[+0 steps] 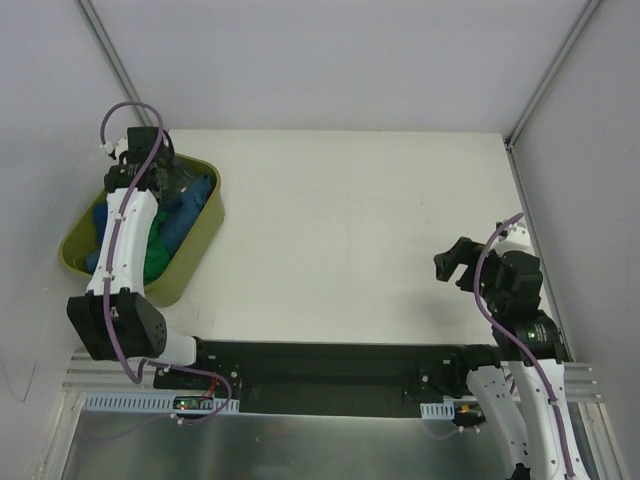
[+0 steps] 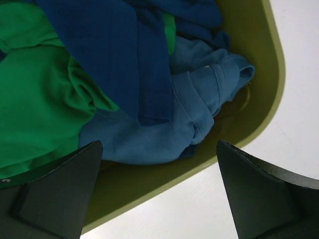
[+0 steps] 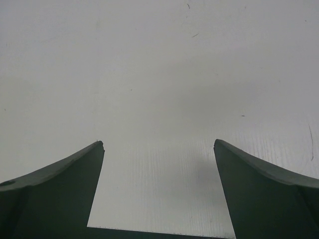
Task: Fold and stack the t-shirts
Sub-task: Grab crumpled tshirt from bin with the right arm
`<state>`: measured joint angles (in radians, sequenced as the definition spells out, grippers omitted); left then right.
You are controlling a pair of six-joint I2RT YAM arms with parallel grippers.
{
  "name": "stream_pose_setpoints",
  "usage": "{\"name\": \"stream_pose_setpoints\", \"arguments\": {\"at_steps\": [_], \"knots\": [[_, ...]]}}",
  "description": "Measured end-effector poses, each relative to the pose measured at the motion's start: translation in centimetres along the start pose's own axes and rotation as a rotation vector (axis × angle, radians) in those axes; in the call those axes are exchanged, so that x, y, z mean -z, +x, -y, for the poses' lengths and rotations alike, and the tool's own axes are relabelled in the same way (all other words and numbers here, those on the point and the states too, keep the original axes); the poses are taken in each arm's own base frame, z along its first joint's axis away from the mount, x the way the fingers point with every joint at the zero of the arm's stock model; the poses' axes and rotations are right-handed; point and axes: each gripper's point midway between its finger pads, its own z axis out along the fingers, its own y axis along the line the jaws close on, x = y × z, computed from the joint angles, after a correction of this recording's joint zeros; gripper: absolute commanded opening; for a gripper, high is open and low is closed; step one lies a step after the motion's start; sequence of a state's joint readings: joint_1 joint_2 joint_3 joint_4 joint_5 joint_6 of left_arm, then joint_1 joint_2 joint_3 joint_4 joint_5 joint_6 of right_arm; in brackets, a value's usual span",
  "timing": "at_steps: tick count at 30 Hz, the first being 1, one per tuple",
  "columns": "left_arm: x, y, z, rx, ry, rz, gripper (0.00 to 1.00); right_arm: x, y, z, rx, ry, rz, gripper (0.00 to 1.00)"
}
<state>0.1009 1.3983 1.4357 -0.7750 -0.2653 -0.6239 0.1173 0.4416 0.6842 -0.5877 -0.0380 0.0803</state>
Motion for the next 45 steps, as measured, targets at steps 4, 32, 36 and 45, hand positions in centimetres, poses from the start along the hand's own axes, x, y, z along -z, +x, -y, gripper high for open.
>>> {"name": "stream_pose_setpoints", "arguments": {"at_steps": [4, 32, 36, 45], "knots": [[-2.2, 0.0, -0.9, 0.007, -0.058, -0.034, 0.98, -0.1, 0.1, 0.0, 0.003, 0.001, -0.009, 0.97], [-8.3, -9.2, -7.0, 0.139, -0.333, 0.107, 0.74, -1.1, 0.9, 0.6, 0.011, 0.033, -0.063, 0.97], [-8.6, -9.1, -6.7, 0.147, -0.319, 0.105, 0.7, -1.1, 0.8, 0.7, 0.012, 0.039, -0.062, 0.97], [-9.8, -6.2, -7.4, 0.18, -0.34, 0.036, 0.58, -1.0, 0.8, 0.8, 0.013, 0.042, -0.058, 0.97]]}}
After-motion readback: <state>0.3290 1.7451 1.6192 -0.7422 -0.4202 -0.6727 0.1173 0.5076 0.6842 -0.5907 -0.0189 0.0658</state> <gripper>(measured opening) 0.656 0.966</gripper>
